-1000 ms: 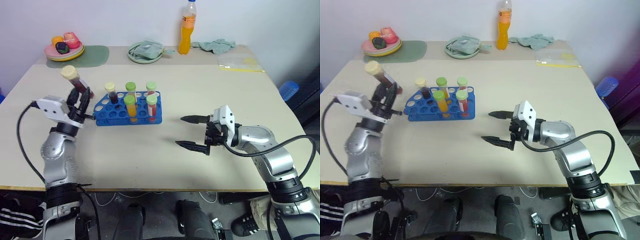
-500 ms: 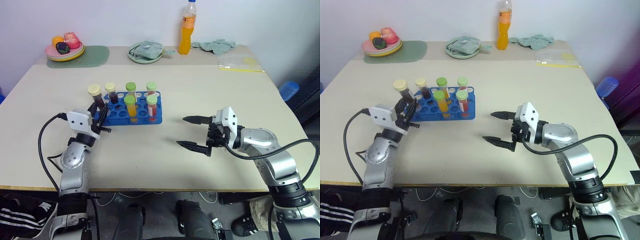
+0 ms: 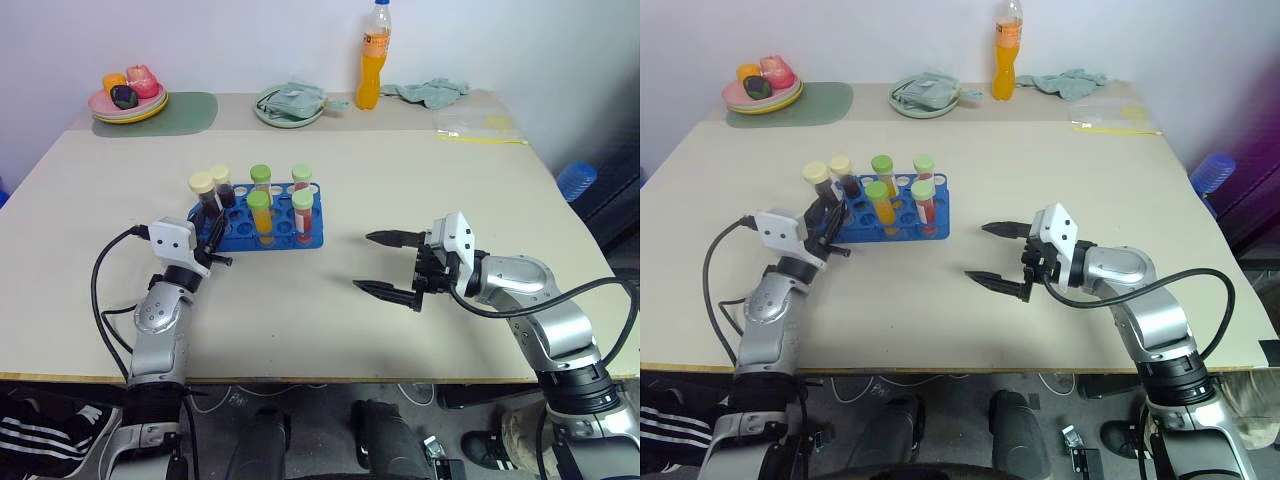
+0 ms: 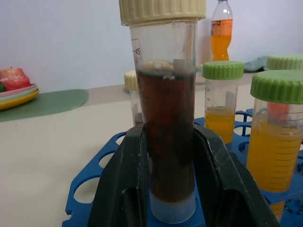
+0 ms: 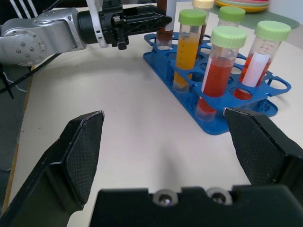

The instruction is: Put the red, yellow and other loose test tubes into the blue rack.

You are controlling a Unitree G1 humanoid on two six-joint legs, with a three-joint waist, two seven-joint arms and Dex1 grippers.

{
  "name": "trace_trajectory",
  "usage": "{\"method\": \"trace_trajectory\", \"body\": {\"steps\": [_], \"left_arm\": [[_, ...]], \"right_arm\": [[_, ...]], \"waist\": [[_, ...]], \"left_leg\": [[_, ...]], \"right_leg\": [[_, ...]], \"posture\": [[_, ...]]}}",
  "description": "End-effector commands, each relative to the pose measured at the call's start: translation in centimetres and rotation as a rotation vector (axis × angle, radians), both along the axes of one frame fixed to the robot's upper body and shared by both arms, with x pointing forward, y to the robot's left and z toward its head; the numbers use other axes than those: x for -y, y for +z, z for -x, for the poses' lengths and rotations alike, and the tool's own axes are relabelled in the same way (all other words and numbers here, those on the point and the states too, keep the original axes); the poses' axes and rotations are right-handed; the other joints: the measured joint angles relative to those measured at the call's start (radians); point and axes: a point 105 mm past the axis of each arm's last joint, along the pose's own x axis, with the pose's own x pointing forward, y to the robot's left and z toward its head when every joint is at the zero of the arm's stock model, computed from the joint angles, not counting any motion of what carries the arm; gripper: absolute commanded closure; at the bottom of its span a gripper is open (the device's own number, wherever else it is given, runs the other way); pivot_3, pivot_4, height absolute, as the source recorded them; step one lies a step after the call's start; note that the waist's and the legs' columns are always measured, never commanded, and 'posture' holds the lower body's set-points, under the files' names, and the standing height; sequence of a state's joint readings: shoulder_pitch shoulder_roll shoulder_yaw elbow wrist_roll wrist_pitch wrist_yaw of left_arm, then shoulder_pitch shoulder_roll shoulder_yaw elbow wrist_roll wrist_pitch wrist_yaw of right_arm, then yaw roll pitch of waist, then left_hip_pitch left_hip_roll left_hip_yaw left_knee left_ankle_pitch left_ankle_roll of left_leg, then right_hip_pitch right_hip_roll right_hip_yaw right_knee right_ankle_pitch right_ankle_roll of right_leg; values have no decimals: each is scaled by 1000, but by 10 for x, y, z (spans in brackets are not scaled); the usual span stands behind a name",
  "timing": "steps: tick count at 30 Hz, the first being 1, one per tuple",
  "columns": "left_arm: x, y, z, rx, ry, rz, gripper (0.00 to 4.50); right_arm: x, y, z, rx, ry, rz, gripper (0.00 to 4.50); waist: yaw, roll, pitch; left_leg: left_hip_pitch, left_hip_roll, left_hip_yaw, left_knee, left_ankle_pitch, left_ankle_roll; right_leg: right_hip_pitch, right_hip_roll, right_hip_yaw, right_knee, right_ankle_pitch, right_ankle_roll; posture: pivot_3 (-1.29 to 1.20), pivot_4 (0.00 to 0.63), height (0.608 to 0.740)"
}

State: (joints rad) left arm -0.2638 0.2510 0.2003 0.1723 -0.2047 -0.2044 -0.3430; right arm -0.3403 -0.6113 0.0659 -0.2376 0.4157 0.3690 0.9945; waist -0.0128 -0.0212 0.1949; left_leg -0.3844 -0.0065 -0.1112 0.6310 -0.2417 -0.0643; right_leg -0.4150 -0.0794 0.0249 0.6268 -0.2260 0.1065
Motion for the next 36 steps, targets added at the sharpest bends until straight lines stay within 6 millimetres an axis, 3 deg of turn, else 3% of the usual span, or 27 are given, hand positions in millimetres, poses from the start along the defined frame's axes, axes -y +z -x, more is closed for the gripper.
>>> {"method": "trace_trajectory", "body": {"steps": [1,6,21,29,36], "left_arm": [[-2,-10,-3,-27,11,15,3712],[3,-14,-6,-31,-20,10,3712],[0,-18,7,-33,-25,-20,3712],[8,-28,5,-81,-50,2,3712],[-1,-10,7,-29,-47,34,162]], "right_arm": [[1,16,1,66,-2,-13,0],[-2,18,0,74,-3,-19,0],[-1,17,-2,87,-7,-5,0],[-1,17,-3,94,-6,-4,0],[-2,16,-3,95,-6,-3,0]], "waist": [[0,0,0],[-1,1,0],[-2,1,-1],[0,1,0],[-1,1,0]], "left_leg": [[1,0,0,0,0,0],[10,0,0,-4,0,0],[10,0,0,-4,0,0],[9,0,0,-5,-1,0],[8,0,0,-5,-1,0]], "right_leg": [[1,0,0,0,-1,-1],[10,0,0,-5,-2,-1],[10,0,0,-7,-2,-1],[10,0,0,-9,-2,-1],[10,0,-1,-10,-2,-1]], "posture": [[0,150,740],[0,150,740],[0,150,740],[0,150,740],[0,150,740]]}}
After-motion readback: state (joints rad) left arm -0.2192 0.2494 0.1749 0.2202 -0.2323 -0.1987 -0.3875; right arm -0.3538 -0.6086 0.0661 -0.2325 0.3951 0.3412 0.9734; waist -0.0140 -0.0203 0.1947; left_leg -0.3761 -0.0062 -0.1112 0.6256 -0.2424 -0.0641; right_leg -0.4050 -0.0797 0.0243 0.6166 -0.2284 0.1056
